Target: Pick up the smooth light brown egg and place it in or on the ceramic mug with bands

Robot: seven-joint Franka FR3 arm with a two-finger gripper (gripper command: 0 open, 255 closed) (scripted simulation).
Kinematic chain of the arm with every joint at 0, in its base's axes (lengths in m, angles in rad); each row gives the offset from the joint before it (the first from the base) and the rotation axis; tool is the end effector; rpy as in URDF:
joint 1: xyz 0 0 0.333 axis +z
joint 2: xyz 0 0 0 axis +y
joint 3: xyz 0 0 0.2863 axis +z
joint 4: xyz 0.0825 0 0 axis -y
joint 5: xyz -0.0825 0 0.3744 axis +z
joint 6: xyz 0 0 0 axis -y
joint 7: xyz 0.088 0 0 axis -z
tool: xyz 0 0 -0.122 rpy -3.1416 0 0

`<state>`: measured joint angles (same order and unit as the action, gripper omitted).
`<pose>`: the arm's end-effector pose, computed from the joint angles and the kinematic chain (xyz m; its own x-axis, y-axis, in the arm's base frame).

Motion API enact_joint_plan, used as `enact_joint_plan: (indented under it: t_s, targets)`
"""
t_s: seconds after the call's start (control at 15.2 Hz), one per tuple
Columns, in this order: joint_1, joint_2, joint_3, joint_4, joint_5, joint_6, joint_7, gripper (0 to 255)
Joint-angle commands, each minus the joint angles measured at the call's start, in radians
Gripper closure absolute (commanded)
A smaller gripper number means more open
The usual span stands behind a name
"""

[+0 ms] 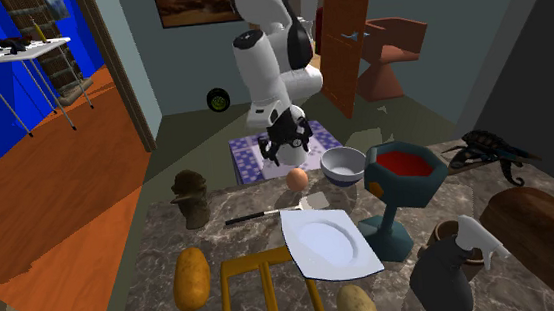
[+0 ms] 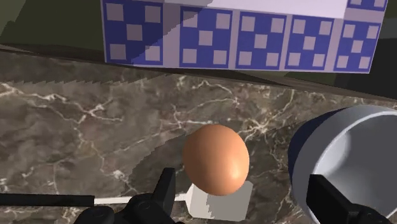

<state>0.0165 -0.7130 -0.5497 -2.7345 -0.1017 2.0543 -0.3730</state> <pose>0.3069 -0.1567 0.3649 0.9977 0.0036 0.0678 0.0205 -0.9680 -0.2500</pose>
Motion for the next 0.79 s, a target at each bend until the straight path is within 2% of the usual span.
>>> enact_joint_plan:
  t_s: [0.0, 0.07, 0.53, 0.73]
  targets:
    - [0.019, 0.054, -0.074, -0.027, 0.016, 0.083, -0.069, 0]
    - [0.029, 0.073, -0.097, -0.031, 0.025, 0.107, -0.091, 0]
    - [0.066, 0.141, -0.127, -0.088, 0.045, 0.231, -0.11, 0]
    - [0.07, 0.148, -0.13, -0.092, 0.048, 0.242, -0.112, 0]
